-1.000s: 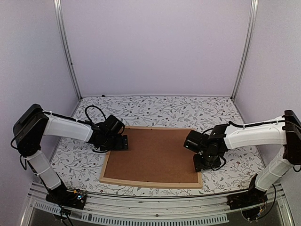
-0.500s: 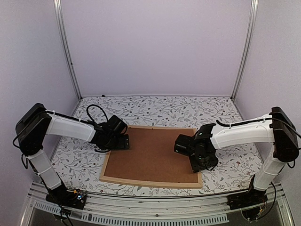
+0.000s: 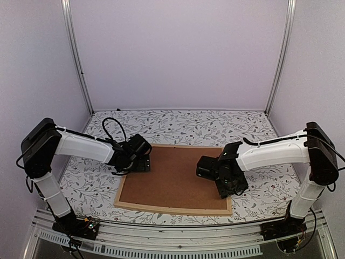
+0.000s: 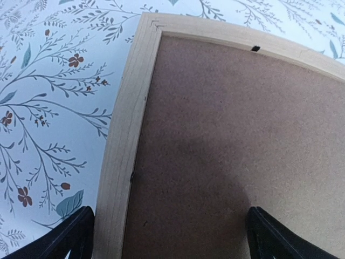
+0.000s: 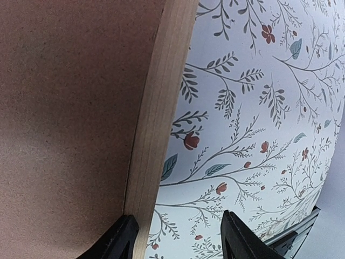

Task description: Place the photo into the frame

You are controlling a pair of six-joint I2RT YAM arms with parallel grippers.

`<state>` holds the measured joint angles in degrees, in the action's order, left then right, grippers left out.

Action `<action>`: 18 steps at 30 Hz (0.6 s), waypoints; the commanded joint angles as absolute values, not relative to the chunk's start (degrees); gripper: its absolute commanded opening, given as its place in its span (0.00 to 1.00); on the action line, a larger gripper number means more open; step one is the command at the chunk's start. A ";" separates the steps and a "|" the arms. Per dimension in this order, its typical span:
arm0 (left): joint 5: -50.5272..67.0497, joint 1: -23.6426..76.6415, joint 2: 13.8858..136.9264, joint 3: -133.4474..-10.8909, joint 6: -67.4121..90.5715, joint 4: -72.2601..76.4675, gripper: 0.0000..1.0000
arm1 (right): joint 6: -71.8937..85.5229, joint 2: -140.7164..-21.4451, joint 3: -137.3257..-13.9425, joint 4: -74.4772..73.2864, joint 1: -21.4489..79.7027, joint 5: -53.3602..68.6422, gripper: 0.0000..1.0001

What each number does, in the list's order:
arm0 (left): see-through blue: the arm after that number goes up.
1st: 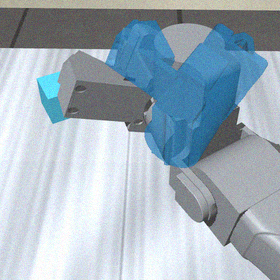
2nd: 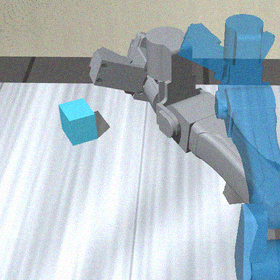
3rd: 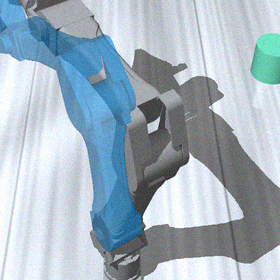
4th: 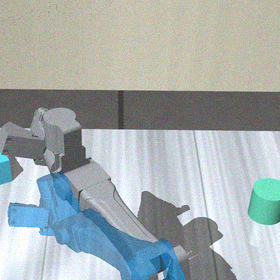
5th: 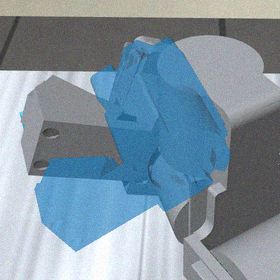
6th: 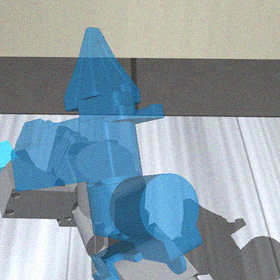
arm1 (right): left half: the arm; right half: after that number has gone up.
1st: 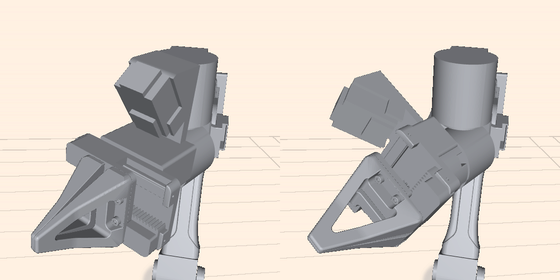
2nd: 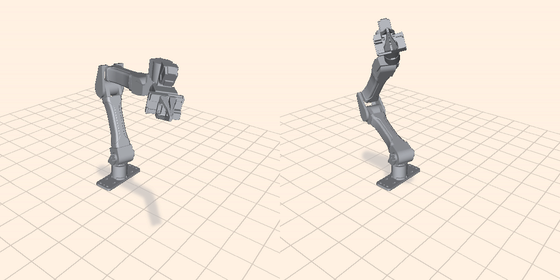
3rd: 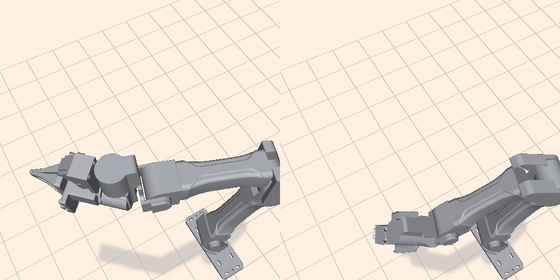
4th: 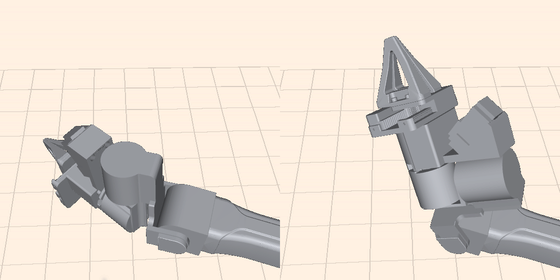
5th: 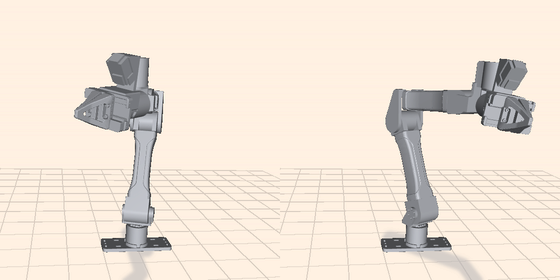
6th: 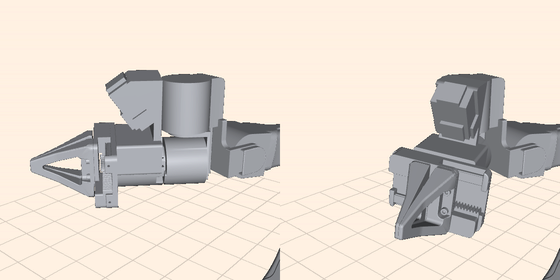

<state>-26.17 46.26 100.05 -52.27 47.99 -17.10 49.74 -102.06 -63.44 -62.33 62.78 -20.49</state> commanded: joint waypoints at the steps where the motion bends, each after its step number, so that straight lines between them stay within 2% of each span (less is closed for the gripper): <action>1: -11.21 54.10 101.28 -53.88 46.27 -17.92 0.98 | 47.30 -112.03 -54.98 -25.75 61.88 -3.76 0.61; 10: -12.36 51.41 98.46 -53.62 44.38 -19.23 0.98 | 43.19 -94.01 -51.51 -26.62 54.28 -5.48 0.66; 18: -12.59 50.53 97.68 -53.26 44.05 -19.55 0.99 | 38.16 -87.83 -52.45 -29.68 46.97 -8.05 0.68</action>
<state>-24.86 46.65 98.70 -52.86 44.31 -20.45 40.84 -88.25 -51.96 -46.48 49.60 -9.67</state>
